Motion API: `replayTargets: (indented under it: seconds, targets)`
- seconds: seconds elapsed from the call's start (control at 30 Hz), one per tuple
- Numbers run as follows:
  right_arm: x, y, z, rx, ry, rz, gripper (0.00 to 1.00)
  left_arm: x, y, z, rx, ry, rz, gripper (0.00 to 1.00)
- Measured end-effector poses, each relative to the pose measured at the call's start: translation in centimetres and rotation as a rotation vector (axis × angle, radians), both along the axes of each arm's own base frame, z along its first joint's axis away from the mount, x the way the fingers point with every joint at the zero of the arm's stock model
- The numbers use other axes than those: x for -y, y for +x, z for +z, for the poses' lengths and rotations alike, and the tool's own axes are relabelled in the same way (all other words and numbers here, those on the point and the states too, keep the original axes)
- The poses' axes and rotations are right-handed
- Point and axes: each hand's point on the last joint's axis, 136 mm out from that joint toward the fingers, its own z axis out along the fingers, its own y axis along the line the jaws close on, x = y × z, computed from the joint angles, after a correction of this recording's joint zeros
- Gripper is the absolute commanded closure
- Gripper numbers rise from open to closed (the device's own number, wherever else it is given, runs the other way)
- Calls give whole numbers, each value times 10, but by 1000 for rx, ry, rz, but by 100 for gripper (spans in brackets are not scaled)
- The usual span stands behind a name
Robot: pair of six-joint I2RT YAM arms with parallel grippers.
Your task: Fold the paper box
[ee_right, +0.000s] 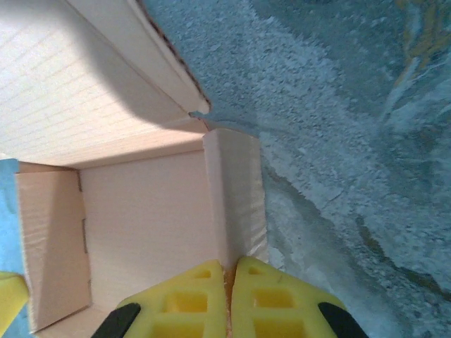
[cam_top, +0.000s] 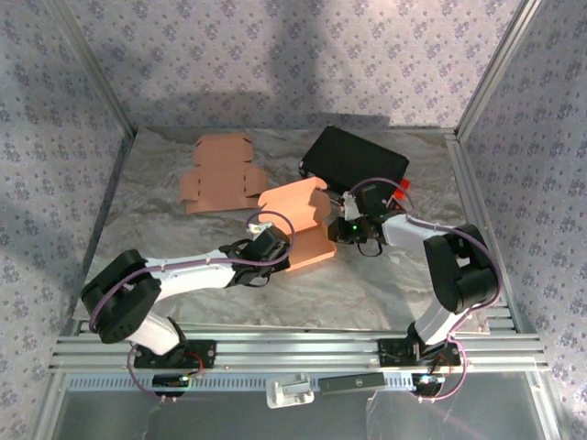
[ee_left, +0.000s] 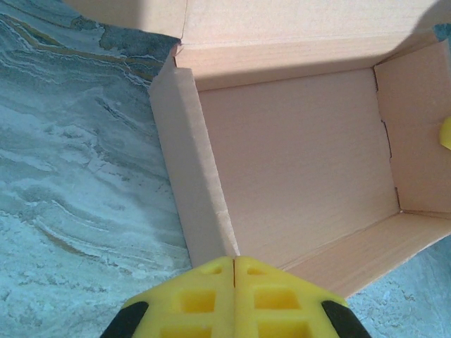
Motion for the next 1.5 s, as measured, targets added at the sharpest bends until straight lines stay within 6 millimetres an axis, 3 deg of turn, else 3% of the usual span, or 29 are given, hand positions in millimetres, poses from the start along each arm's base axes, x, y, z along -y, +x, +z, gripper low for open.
replayTargets:
  seconds: [0.57,0.83,0.87,1.0,1.2,1.33,1.5]
  targets:
    - [-4,-20,2,160,-500,-34,100,0,0,0,3,4,-1,99]
    - [-6,-22,2,189,-605,-24,100,-1,0,0,2,5,-2,100]
    - [-6,-22,2,188,-604,-23,99,-1,0,0,2,7,-3,100]
    - [-4,-24,5,162,-570,-16,78,-1,0,0,0,11,-4,100]
    - [4,-23,21,143,-473,-35,61,-1,0,0,0,11,-4,100]
    - [5,-21,22,138,-462,-39,58,-1,0,0,-1,11,-4,100]
    - [4,-21,9,104,-500,-29,62,-1,-1,0,-1,11,-4,100]
